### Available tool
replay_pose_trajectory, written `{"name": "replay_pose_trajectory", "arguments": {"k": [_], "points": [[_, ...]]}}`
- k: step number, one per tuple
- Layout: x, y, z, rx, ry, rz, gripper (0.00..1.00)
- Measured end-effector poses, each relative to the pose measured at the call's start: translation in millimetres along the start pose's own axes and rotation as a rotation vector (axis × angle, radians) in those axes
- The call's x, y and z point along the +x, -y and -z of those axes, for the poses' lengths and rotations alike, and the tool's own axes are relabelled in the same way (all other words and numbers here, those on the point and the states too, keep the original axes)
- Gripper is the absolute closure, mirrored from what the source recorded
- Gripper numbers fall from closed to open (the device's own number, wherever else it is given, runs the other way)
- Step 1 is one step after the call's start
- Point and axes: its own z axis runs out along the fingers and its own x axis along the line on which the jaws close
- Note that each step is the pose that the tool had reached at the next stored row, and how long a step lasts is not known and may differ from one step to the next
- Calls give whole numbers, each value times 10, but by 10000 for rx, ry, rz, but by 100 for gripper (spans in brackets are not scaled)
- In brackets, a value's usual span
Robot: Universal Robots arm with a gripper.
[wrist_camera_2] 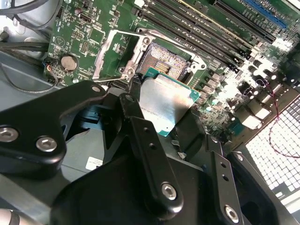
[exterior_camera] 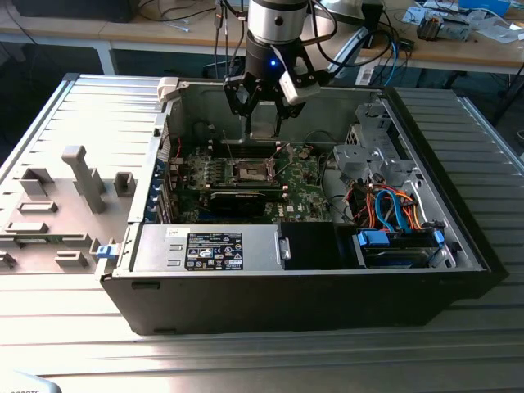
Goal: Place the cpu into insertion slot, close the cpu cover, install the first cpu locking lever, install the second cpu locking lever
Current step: 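Place the cpu into insertion slot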
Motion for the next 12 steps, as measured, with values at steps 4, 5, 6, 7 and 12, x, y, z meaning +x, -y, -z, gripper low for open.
{"name": "replay_pose_trajectory", "arguments": {"k": [4,5,6,7,12], "points": [[0,0,0,4,2,-39,45],[0,0,0,4,3,-43,45],[0,0,0,5,3,-47,45],[0,0,0,4,4,-53,45],[0,0,0,3,5,-77,45]]}}
